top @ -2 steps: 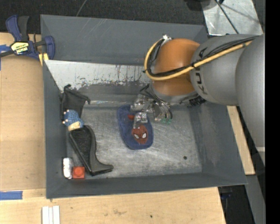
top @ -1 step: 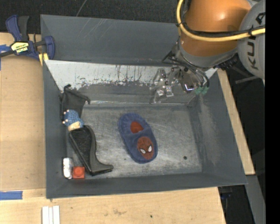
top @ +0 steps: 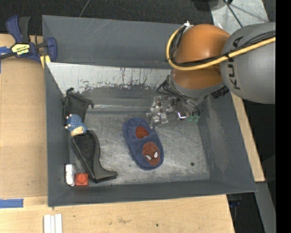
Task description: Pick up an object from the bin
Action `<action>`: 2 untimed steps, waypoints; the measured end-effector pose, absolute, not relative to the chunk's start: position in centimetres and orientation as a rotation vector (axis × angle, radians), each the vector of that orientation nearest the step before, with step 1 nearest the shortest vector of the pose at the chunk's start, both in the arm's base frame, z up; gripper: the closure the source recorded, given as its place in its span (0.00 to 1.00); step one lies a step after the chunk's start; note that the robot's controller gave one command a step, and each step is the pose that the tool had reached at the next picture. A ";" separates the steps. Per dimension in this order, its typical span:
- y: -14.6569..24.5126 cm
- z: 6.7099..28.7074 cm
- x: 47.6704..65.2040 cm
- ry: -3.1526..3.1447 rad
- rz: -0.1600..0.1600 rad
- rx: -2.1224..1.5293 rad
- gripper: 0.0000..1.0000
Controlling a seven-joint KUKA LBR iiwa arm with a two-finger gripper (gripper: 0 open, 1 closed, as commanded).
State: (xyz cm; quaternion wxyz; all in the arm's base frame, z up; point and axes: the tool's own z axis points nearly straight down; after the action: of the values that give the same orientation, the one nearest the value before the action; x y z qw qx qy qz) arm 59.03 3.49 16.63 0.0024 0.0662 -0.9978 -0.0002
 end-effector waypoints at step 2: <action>2.5 12.9 60.7 -3.088 0.000 0.580 0.00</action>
Offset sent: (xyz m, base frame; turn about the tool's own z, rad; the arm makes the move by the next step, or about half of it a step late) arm 0.0000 0.0000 0.0000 0.0000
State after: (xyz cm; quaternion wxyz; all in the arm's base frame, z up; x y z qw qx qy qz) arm 60.69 2.52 12.85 0.0000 0.1848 -0.9828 0.0000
